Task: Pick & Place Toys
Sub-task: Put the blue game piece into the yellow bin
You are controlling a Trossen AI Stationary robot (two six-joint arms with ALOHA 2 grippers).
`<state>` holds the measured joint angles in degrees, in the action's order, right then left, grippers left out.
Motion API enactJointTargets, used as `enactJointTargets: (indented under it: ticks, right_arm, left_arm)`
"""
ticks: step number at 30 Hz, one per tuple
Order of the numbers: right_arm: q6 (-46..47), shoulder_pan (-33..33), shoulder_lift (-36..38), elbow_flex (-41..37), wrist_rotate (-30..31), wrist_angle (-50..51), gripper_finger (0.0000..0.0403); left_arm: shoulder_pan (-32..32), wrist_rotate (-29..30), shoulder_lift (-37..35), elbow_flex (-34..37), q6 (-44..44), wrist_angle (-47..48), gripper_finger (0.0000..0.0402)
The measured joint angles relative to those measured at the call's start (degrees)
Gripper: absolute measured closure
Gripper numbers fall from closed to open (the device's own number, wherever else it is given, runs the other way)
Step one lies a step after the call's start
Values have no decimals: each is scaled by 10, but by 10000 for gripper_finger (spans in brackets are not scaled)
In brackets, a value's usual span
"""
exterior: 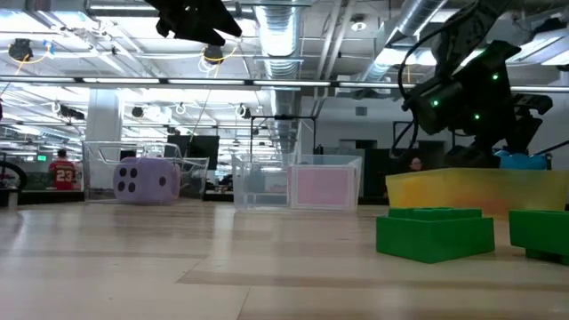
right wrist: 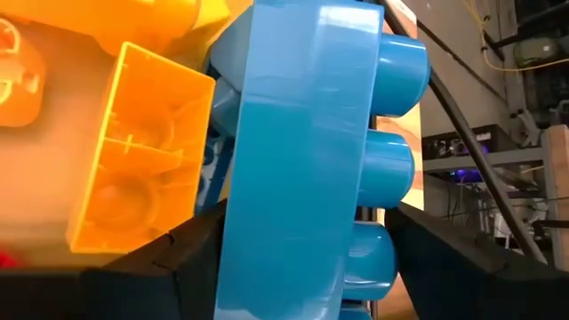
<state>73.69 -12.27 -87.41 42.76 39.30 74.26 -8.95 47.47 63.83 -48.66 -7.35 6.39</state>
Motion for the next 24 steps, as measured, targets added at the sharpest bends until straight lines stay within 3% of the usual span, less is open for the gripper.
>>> enactJointTargets:
  ticks: [16,24]
  right_arm:
    - [8,35,88,0,5,13,130]
    - [9,35,99,0,0,26,74]
  left_arm:
    - [0,0,0,0,0,0,109]
    - [-1,0,0,0,0,0,109]
